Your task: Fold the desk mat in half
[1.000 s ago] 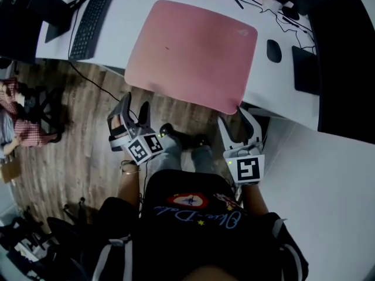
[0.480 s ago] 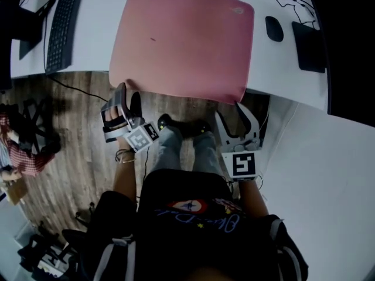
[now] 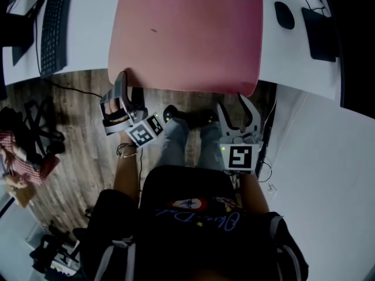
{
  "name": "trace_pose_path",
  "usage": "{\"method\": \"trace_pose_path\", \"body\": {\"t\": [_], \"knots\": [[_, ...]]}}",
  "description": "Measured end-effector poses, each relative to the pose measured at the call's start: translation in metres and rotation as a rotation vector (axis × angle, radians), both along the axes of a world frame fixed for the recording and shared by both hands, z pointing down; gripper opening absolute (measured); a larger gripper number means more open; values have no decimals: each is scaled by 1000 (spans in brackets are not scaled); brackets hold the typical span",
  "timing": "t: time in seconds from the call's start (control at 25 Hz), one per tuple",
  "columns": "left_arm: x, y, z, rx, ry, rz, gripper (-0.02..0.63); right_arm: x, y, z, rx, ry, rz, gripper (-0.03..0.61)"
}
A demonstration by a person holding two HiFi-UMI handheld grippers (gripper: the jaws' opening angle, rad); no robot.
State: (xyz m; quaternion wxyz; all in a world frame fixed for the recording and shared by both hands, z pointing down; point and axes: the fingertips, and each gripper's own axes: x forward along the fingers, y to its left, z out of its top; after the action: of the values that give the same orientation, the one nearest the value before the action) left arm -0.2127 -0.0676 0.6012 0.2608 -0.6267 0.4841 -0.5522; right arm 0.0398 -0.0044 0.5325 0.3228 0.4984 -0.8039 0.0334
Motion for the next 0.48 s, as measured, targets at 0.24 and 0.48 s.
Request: {"method": "trace_pose_path", "body": {"t": [0.24,0.48], "knots": [[1,10,-20,2,64,24,69,-10,2,10,5,93,-36,212],[4,4,-48,-21,135,51,25,-17,3,21,19,190,-77,229]]}}
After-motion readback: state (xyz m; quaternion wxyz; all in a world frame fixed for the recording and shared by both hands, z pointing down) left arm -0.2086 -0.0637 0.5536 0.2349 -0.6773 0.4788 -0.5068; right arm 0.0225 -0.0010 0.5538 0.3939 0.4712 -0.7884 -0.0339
